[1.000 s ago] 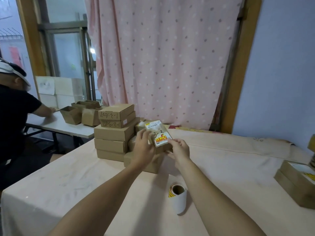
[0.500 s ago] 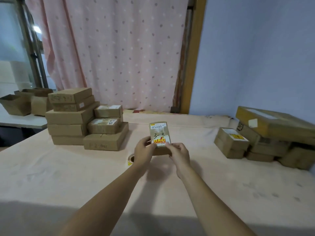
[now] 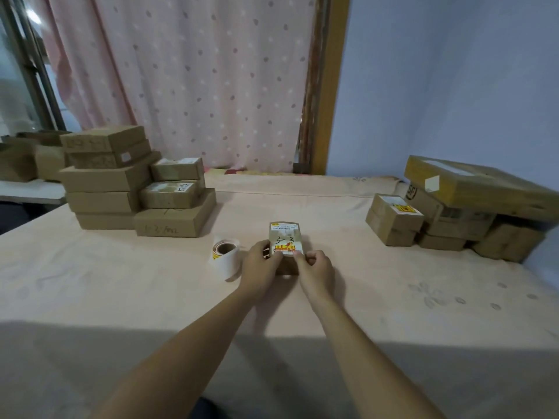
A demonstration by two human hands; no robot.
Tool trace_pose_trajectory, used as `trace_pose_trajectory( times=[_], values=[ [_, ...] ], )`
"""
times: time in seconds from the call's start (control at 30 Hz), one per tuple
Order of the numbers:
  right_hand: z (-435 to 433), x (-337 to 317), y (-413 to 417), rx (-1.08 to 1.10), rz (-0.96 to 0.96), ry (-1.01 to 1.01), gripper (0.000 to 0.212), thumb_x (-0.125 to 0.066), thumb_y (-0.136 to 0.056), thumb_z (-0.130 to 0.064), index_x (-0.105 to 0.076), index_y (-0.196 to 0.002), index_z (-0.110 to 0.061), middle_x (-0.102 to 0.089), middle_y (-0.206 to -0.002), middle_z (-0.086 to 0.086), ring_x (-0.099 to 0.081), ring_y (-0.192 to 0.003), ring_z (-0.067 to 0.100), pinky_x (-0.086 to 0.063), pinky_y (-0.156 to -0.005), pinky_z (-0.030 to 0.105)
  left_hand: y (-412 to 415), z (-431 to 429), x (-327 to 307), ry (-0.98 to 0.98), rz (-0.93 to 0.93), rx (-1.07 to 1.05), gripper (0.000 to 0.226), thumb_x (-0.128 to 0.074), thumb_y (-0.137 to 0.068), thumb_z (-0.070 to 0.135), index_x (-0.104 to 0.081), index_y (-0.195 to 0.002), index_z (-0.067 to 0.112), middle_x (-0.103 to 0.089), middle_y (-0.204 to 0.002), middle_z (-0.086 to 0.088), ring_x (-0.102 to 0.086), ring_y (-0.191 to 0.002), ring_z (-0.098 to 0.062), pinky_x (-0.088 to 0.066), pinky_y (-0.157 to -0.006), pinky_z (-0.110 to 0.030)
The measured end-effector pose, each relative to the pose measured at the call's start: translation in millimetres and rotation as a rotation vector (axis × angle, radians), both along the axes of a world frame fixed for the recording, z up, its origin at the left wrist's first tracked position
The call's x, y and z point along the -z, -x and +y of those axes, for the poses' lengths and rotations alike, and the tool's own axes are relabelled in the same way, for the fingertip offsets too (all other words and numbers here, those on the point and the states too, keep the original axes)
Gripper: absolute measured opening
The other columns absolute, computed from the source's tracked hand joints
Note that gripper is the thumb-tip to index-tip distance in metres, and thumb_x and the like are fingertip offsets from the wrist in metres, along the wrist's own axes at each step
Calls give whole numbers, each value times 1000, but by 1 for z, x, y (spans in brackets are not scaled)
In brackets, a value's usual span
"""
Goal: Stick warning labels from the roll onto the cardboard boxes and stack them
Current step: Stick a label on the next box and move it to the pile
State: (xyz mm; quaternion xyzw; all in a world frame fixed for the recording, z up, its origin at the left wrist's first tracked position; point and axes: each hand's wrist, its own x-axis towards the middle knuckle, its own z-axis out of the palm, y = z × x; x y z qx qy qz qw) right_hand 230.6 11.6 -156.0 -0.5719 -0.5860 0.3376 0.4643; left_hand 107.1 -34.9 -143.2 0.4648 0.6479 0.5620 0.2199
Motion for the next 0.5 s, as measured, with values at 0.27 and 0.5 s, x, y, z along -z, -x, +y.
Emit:
trace_pose_trajectory(
  times=[0.27, 0.5],
  values=[
    [-9, 8, 4, 53, -18, -113, 17, -63, -98, -39, -63, -97, -22, -69, -109, 3, -63, -101, 26, -39, -77, 29, 32, -7, -7, -68, 448, -105, 11, -65, -92, 19, -70, -98, 12, -60, -102, 5, -58, -91, -15, -40, -76, -27],
    [-11, 8, 5, 71, 29, -112, 14, -63, -99, -36, -59, -94, -23, -66, -106, 0, -55, -90, 17, -36, -75, 29, 88, -16, 2, 52, 1104, -236, 15, -57, -86, 17, -64, -80, 5, -59, -83, -12, -55, -82, -34, -49, -63, -45]
  ],
)
